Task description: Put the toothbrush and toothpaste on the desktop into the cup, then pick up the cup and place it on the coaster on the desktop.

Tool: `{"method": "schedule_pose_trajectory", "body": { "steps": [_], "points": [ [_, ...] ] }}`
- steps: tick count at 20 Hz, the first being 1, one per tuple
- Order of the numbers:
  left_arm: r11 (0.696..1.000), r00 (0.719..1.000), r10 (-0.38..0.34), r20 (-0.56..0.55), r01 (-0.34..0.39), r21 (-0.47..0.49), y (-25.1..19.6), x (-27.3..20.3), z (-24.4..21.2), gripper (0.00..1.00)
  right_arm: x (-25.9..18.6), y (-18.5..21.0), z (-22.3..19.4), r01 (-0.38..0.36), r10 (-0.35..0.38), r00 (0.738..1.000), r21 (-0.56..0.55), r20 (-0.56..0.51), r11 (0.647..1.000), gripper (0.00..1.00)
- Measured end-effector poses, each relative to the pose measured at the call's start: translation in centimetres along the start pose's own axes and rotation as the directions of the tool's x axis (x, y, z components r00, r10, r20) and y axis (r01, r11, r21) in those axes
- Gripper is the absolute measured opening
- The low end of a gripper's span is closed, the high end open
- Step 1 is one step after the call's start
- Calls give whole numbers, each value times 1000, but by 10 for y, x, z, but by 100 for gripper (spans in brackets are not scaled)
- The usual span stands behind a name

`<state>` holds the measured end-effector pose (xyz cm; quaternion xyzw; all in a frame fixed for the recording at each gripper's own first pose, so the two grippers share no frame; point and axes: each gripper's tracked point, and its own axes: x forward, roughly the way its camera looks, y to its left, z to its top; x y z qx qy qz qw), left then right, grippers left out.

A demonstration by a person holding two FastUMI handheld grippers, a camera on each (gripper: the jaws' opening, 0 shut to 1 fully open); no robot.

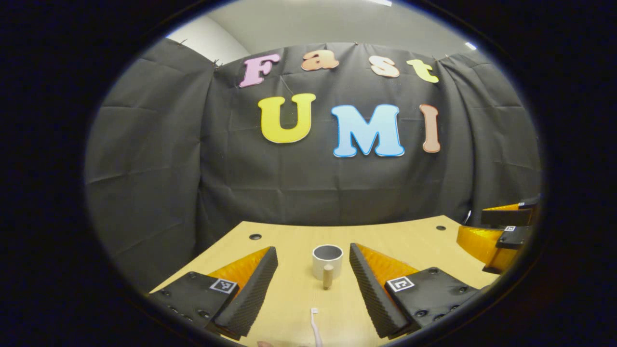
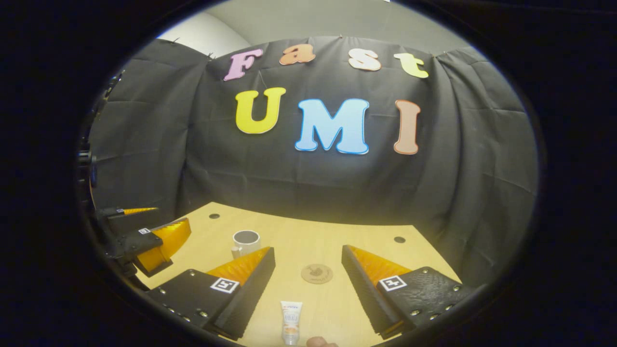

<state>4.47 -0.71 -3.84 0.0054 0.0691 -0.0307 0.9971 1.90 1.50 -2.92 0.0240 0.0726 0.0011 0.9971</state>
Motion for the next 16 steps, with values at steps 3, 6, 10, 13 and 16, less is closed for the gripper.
{"method": "schedule_pose_trajectory", "body": {
  "steps": [3,6,10,13,16],
  "points": [
    [999,998,-16,-68,14,-39,-2,5,-19,96,4,0,-6,-6,6,1000,6,-29,1000,90],
    [998,990,-33,-136,26,-56,-7,11,-35,97,8,1,-16,-7,8,998,12,-68,1000,90],
    [998,968,-47,-247,35,-54,-6,20,-66,97,15,5,-39,-10,13,988,22,-155,1000,90],
    [997,935,-59,-350,37,-71,-3,27,-94,97,21,7,-63,-13,20,970,31,-241,999,90],
    [996,892,-61,-448,24,-89,-1,37,-122,97,26,8,-87,-16,23,943,23,-332,1000,90]
  ]
}}
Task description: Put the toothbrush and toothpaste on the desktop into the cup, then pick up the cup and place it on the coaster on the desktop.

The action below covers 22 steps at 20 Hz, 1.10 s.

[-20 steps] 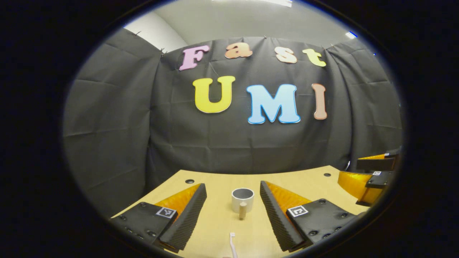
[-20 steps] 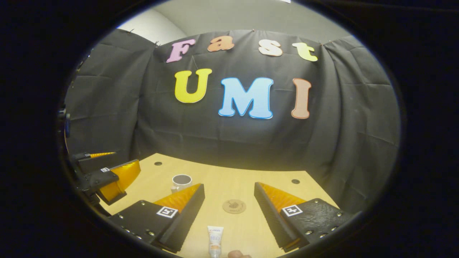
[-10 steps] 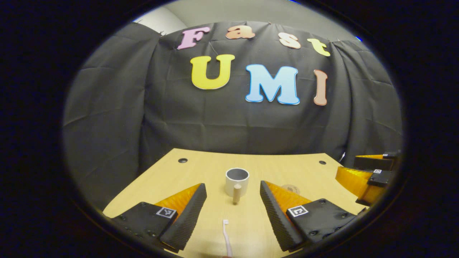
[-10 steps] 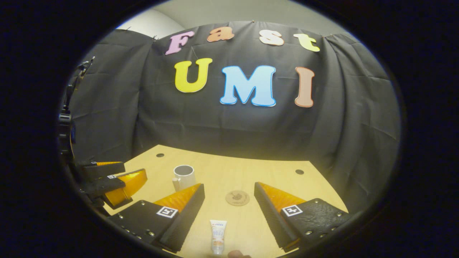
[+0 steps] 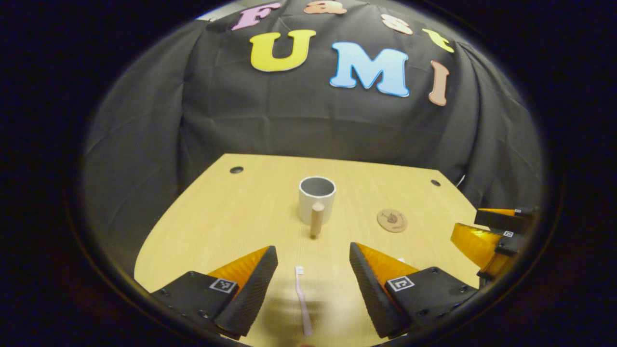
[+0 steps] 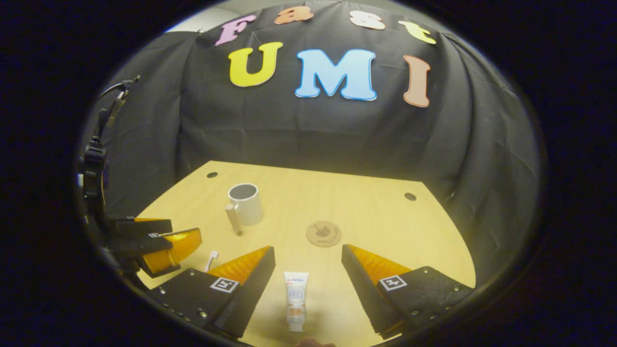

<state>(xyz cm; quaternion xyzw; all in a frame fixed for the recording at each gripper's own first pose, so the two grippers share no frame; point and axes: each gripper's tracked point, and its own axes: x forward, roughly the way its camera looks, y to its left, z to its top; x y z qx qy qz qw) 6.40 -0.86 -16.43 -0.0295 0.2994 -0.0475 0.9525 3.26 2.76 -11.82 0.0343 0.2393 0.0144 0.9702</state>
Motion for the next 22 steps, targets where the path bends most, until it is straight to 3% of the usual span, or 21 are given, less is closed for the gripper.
{"method": "schedule_pose_trajectory", "body": {
  "steps": [5,11,16,17,18,22],
  "points": [
    [1000,987,7,-160,-10,-13,4,18,-34,97,15,4,-25,-14,13,990,-8,-137,1000,90],
    [999,944,19,-331,-27,-19,16,37,-73,97,28,16,-58,-60,58,950,3,-307,998,91],
    [1000,876,9,-481,-22,-20,21,50,-104,98,42,25,-88,-87,81,896,7,-436,996,91],
    [1000,861,9,-509,-20,-16,21,52,-108,93,44,26,-92,-90,86,885,12,-458,996,90],
    [1000,847,10,-531,-20,-13,21,54,-115,100,47,27,-97,-92,90,873,19,-479,996,91],
    [999,793,4,-609,-27,-28,19,58,-131,100,50,23,-118,-90,85,816,19,-572,996,92]
  ]
}}
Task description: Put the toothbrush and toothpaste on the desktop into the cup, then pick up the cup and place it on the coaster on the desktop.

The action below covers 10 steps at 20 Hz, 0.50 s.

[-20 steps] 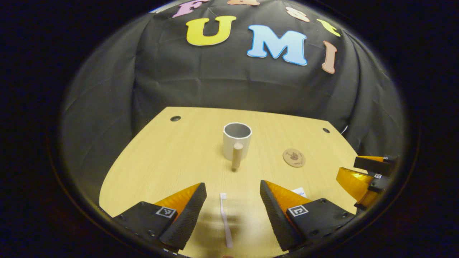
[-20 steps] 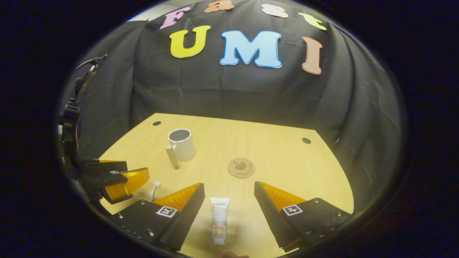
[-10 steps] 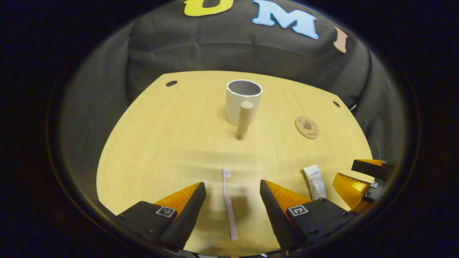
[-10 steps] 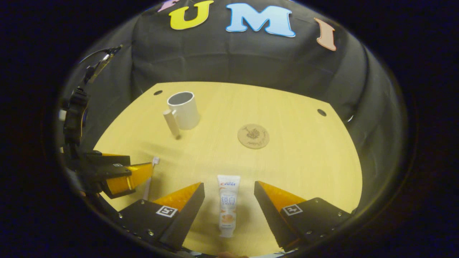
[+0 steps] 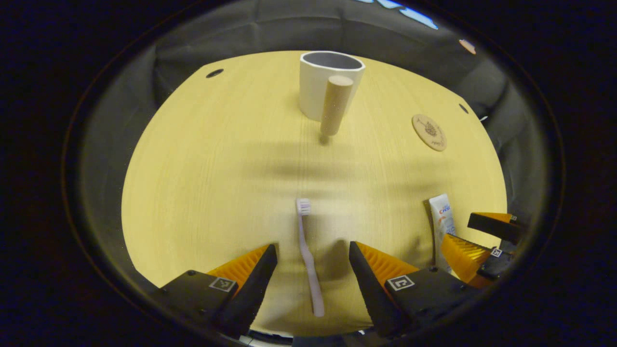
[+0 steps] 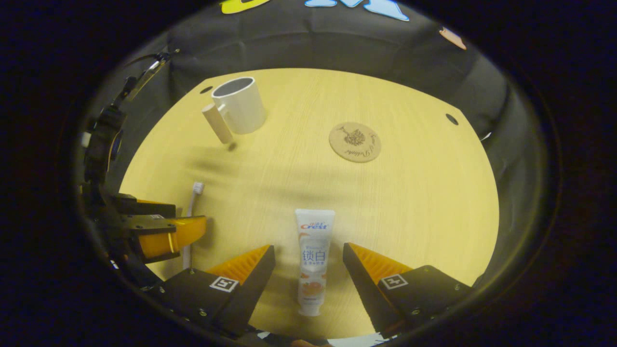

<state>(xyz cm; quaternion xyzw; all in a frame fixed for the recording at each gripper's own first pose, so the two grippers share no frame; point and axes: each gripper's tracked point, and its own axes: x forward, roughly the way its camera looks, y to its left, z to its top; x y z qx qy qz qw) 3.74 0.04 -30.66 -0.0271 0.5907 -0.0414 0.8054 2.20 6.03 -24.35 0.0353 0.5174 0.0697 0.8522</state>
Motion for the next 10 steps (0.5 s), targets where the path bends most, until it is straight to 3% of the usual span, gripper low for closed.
{"method": "schedule_pose_trajectory", "body": {
  "steps": [10],
  "points": [
    [999,992,34,-118,-35,-5,3,6,-20,100,23,6,-23,-12,14,983,8,-183,1000,92]
  ]
}}
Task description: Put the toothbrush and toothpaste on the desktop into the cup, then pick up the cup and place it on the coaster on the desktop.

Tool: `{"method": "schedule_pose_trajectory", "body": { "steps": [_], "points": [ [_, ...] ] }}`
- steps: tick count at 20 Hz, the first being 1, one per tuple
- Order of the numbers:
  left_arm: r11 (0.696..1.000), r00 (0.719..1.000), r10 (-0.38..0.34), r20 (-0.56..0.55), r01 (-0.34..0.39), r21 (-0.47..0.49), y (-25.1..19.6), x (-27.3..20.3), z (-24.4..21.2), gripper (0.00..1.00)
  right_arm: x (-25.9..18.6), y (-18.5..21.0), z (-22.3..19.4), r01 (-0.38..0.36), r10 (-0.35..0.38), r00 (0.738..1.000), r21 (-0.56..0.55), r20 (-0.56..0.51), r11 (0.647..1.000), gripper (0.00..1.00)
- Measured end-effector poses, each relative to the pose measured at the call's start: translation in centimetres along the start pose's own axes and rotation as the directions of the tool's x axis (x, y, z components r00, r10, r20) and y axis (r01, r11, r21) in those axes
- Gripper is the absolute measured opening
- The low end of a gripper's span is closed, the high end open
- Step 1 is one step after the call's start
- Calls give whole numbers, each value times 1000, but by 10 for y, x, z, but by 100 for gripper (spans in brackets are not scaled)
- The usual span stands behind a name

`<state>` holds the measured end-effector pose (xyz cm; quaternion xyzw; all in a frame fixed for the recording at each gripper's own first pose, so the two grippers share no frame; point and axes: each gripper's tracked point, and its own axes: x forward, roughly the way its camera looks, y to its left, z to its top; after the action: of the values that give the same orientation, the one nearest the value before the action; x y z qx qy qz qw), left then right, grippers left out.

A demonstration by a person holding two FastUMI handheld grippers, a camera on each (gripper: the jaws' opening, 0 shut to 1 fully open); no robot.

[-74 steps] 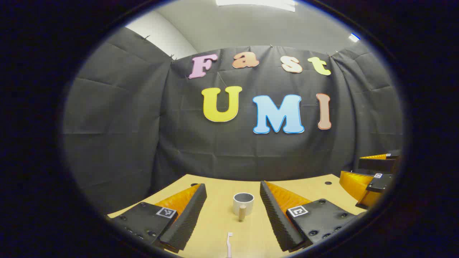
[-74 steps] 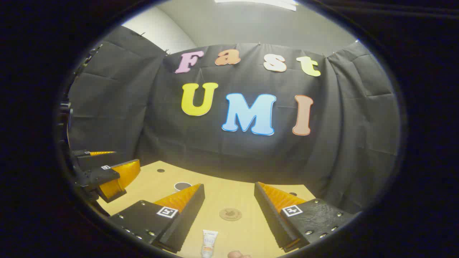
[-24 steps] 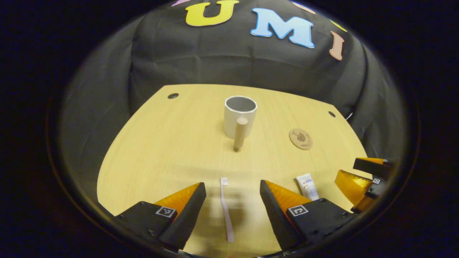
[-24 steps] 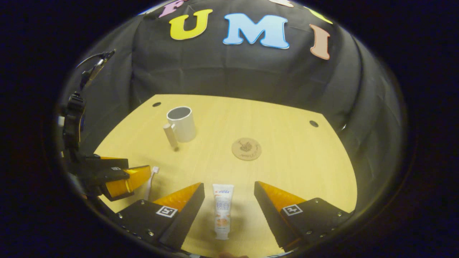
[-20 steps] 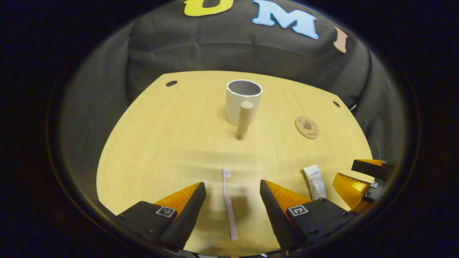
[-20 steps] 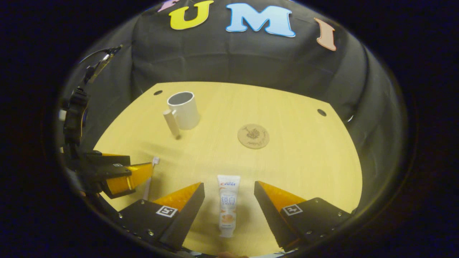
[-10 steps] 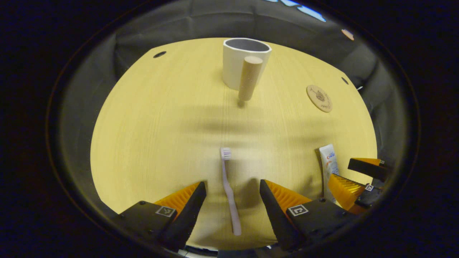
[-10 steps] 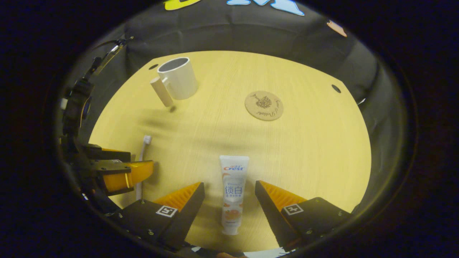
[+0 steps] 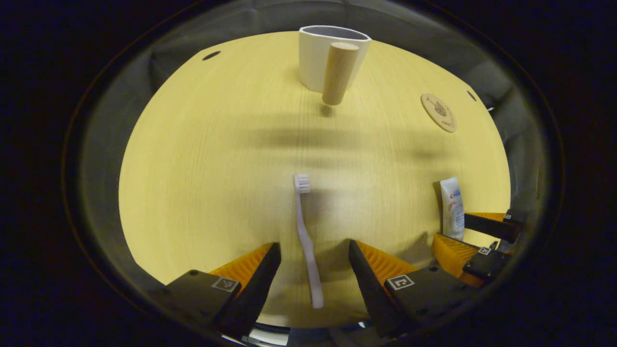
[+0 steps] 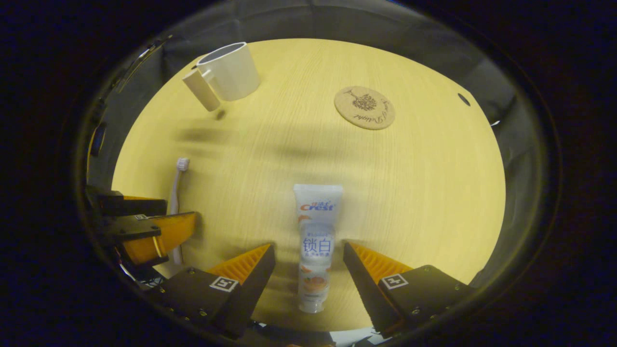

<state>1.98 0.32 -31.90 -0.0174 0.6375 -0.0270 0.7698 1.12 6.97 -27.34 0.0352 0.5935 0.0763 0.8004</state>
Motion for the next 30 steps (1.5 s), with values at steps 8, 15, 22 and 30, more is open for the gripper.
{"method": "schedule_pose_trajectory", "body": {
  "steps": [8,15,22,30],
  "points": [
    [999,999,45,-18,-45,-29,6,0,-3,72,6,2,2,-11,14,998,45,-66,999,92],
    [998,999,31,-29,-33,-54,5,2,-2,34,8,-3,-2,34,-34,995,-2,-99,999,71],
    [999,1000,-14,-6,13,-49,5,-2,-4,17,6,-4,-3,27,-27,995,-6,-100,1000,31],
    [993,995,-88,51,92,-73,3,-7,-8,13,3,7,-2,-35,34,999,-17,-34,999,23]
  ]
}}
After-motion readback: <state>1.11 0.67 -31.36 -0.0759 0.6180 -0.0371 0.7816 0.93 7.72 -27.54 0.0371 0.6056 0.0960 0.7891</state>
